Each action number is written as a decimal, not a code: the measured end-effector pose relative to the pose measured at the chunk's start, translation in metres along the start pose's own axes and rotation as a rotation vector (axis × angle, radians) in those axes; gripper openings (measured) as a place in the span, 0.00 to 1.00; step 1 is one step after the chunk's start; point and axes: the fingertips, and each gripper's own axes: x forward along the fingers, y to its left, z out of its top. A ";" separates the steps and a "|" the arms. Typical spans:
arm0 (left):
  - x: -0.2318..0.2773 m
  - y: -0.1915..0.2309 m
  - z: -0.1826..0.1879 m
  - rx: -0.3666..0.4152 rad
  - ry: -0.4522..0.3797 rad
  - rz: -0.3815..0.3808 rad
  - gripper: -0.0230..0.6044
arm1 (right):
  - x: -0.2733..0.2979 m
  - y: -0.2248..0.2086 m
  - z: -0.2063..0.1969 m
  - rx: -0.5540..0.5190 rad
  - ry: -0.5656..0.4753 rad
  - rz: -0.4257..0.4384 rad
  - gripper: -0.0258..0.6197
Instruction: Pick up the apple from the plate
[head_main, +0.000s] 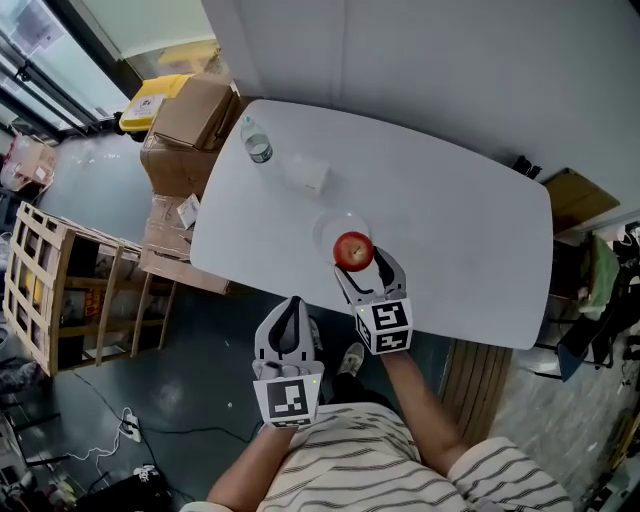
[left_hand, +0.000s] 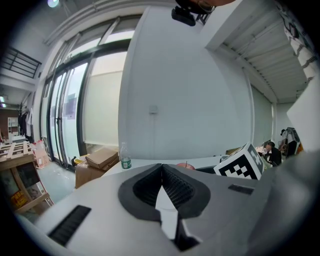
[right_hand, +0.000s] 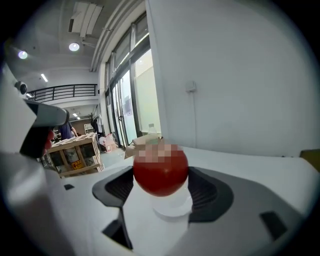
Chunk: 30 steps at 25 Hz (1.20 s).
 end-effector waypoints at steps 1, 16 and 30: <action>-0.002 -0.001 0.002 0.002 -0.004 -0.001 0.04 | -0.006 0.002 0.003 -0.003 -0.004 0.001 0.57; -0.017 -0.007 0.023 0.008 -0.055 -0.002 0.04 | -0.068 0.023 0.059 -0.011 -0.105 -0.006 0.57; -0.030 -0.018 0.049 -0.008 -0.080 -0.005 0.04 | -0.113 0.050 0.111 -0.021 -0.187 0.016 0.57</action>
